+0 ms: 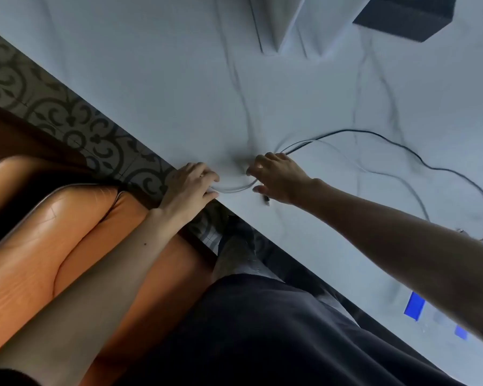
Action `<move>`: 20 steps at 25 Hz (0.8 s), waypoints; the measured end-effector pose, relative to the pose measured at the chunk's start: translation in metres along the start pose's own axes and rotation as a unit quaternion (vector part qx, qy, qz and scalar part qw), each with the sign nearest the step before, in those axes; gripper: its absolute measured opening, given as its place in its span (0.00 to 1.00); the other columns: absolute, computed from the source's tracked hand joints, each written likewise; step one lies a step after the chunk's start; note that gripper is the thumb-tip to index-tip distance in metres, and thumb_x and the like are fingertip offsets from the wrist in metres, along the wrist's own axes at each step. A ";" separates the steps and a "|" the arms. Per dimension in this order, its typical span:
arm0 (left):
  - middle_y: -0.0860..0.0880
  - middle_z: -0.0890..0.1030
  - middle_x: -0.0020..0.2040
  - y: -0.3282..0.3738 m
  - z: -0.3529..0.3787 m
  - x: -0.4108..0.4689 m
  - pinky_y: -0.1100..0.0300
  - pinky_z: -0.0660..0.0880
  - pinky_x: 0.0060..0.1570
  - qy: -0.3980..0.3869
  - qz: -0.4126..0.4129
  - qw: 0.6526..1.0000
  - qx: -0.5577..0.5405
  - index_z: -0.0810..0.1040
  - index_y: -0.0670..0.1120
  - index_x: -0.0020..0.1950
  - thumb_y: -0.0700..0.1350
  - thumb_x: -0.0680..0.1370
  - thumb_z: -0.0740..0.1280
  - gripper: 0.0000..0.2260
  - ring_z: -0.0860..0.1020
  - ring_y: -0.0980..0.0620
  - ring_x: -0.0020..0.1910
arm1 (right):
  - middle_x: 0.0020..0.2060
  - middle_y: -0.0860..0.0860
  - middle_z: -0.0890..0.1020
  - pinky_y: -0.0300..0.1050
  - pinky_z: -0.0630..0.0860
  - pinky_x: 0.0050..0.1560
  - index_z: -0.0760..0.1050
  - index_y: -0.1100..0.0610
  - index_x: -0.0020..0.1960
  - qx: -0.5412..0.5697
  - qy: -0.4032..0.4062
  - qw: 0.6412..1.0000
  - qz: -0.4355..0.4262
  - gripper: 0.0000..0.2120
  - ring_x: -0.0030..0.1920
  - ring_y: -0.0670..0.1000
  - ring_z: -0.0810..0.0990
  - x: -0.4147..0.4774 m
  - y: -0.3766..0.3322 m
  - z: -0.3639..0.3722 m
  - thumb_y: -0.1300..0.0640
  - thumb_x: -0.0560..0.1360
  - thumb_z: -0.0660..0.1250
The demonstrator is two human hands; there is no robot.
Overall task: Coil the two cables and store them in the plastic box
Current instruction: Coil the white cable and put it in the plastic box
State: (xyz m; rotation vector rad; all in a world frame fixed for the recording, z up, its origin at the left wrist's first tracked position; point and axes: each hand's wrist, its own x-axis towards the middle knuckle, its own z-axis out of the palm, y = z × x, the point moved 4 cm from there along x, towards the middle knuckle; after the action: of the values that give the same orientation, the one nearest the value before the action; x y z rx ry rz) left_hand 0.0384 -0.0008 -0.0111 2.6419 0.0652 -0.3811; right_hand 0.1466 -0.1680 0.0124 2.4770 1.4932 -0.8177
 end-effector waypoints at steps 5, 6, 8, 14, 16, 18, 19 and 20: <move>0.46 0.78 0.44 -0.002 0.001 0.011 0.50 0.74 0.45 0.001 0.040 0.999 0.023 0.80 0.44 0.45 0.46 0.73 0.73 0.06 0.75 0.43 0.45 | 0.56 0.55 0.78 0.53 0.74 0.58 0.77 0.54 0.58 0.003 -0.005 1.000 -0.006 0.09 0.58 0.58 0.77 0.011 -0.004 0.003 0.55 0.80 0.64; 0.46 0.78 0.43 -0.003 0.001 0.012 0.50 0.73 0.45 0.005 0.043 0.999 0.023 0.79 0.44 0.44 0.46 0.74 0.73 0.06 0.76 0.43 0.45 | 0.54 0.55 0.78 0.53 0.74 0.56 0.77 0.55 0.56 0.005 0.000 1.000 -0.003 0.06 0.56 0.58 0.77 0.011 -0.004 0.003 0.57 0.80 0.63; 0.45 0.78 0.43 -0.004 -0.001 0.011 0.48 0.74 0.45 0.017 0.036 0.999 0.016 0.79 0.43 0.46 0.46 0.77 0.70 0.06 0.76 0.42 0.45 | 0.49 0.55 0.79 0.53 0.74 0.52 0.77 0.56 0.52 0.019 0.020 1.000 0.002 0.04 0.52 0.59 0.78 0.009 -0.001 0.001 0.60 0.80 0.64; 0.42 0.79 0.49 0.015 -0.022 0.010 0.49 0.76 0.45 0.024 -0.002 0.991 -0.134 0.74 0.40 0.53 0.44 0.84 0.54 0.11 0.78 0.45 0.46 | 0.41 0.57 0.79 0.54 0.74 0.51 0.73 0.60 0.49 0.077 0.122 0.989 0.011 0.06 0.43 0.62 0.78 -0.004 0.013 -0.022 0.58 0.82 0.60; 0.46 0.80 0.42 0.031 -0.035 0.012 0.55 0.74 0.40 0.022 -0.009 0.980 -0.198 0.74 0.41 0.55 0.45 0.85 0.53 0.12 0.78 0.53 0.38 | 0.42 0.56 0.79 0.53 0.72 0.53 0.72 0.59 0.49 0.120 0.173 0.977 0.046 0.08 0.43 0.61 0.77 -0.014 0.021 -0.038 0.57 0.82 0.57; 0.51 0.73 0.33 0.051 -0.046 0.016 0.63 0.68 0.32 0.011 -0.017 0.960 -0.280 0.74 0.41 0.57 0.45 0.85 0.53 0.12 0.70 0.58 0.27 | 0.42 0.56 0.78 0.50 0.70 0.52 0.73 0.58 0.50 0.155 0.232 0.956 0.084 0.09 0.43 0.61 0.77 -0.028 0.031 -0.056 0.56 0.81 0.55; 0.52 0.71 0.31 0.061 -0.050 0.018 0.65 0.67 0.31 0.000 -0.024 0.944 -0.328 0.75 0.42 0.58 0.45 0.85 0.53 0.13 0.69 0.58 0.27 | 0.43 0.56 0.78 0.48 0.69 0.51 0.73 0.59 0.50 0.172 0.260 0.945 0.101 0.09 0.43 0.60 0.76 -0.036 0.035 -0.064 0.57 0.82 0.56; 0.51 0.72 0.31 0.073 -0.055 0.021 0.66 0.67 0.33 -0.014 -0.029 0.927 -0.373 0.75 0.42 0.59 0.45 0.85 0.53 0.13 0.69 0.58 0.28 | 0.45 0.56 0.78 0.46 0.67 0.50 0.74 0.59 0.51 0.188 0.286 0.932 0.119 0.08 0.44 0.60 0.76 -0.046 0.040 -0.072 0.57 0.82 0.57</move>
State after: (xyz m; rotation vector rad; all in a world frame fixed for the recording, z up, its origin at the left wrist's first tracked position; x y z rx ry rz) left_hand 0.0809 -0.0407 0.0619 1.8825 0.2299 -0.3281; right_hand 0.1911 -0.1964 0.0909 3.3136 1.2047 -0.3742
